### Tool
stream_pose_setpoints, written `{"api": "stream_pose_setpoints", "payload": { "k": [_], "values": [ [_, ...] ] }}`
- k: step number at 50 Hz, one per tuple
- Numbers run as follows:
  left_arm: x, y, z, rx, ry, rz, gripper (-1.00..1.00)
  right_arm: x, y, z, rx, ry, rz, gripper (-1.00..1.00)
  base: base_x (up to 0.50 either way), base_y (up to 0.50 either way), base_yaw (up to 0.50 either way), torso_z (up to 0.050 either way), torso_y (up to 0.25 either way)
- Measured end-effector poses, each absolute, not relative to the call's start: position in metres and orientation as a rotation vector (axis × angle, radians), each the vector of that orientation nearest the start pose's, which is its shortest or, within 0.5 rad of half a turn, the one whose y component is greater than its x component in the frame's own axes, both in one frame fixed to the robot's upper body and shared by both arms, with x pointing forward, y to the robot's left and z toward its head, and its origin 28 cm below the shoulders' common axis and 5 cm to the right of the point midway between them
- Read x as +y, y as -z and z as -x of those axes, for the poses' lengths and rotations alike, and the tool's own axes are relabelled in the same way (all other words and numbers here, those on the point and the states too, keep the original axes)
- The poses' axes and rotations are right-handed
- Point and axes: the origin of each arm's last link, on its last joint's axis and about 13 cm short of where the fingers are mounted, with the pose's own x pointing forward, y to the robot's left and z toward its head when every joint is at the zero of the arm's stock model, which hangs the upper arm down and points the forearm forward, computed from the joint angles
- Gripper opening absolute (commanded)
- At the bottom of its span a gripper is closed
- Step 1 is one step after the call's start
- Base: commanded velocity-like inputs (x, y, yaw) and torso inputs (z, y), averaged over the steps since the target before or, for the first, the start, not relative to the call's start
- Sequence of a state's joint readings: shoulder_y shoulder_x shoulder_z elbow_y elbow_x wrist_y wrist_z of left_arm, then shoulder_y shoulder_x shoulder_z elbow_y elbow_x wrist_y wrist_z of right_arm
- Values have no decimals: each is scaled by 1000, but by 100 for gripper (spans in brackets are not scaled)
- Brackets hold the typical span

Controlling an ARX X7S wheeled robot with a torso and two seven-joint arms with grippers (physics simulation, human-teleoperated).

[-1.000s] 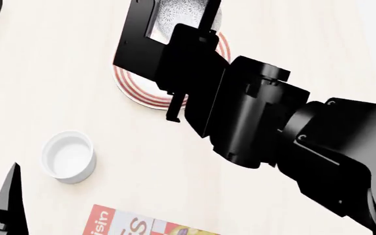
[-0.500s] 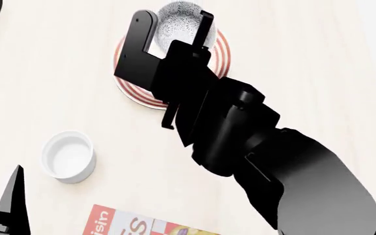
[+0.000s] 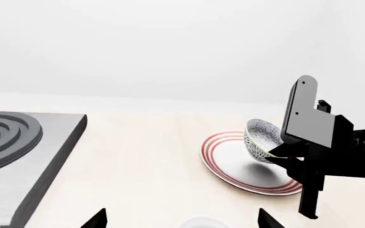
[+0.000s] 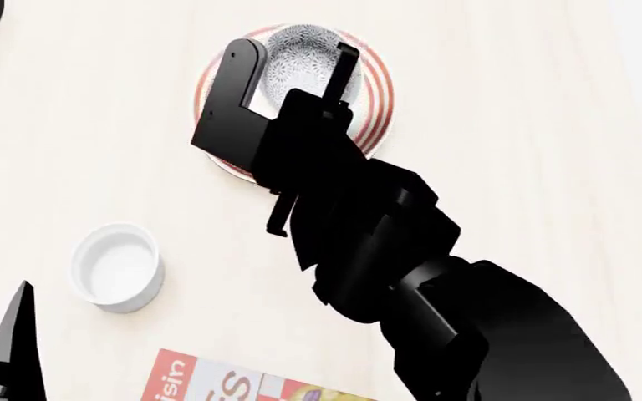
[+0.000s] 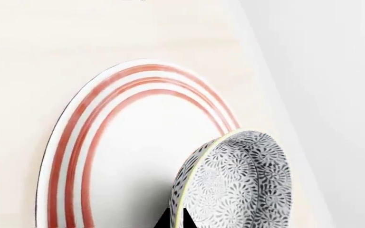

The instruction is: Pick the akita bowl on the cookies box and place it on the plate.

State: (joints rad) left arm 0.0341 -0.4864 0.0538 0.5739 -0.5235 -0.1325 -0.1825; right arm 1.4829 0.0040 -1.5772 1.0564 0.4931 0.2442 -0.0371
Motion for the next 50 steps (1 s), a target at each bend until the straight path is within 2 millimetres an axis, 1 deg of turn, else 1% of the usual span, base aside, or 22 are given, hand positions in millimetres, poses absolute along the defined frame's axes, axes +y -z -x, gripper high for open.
{"api": "stream_pose_setpoints", "payload": {
  "k": [16,17,36,46,50],
  "values": [
    [254,-125,-190,-303,144,66,100,-38,-224,-427,49,-421,1080,-100,0,0,0,0,1],
    [254,-125,-190,-303,144,66,100,-38,-224,-427,50,-421,1081,100,0,0,0,0,0],
    [254,-125,-190,-301,146,66,100,-38,-228,-427,42,-417,1111,100,0,0,0,0,0],
    [253,-125,-189,-301,147,65,100,-38,-235,-428,32,-419,1115,100,0,0,0,0,0],
    [253,-126,-188,-301,147,62,100,-40,-240,-424,16,-425,1106,100,0,0,0,0,0]
  ]
}}
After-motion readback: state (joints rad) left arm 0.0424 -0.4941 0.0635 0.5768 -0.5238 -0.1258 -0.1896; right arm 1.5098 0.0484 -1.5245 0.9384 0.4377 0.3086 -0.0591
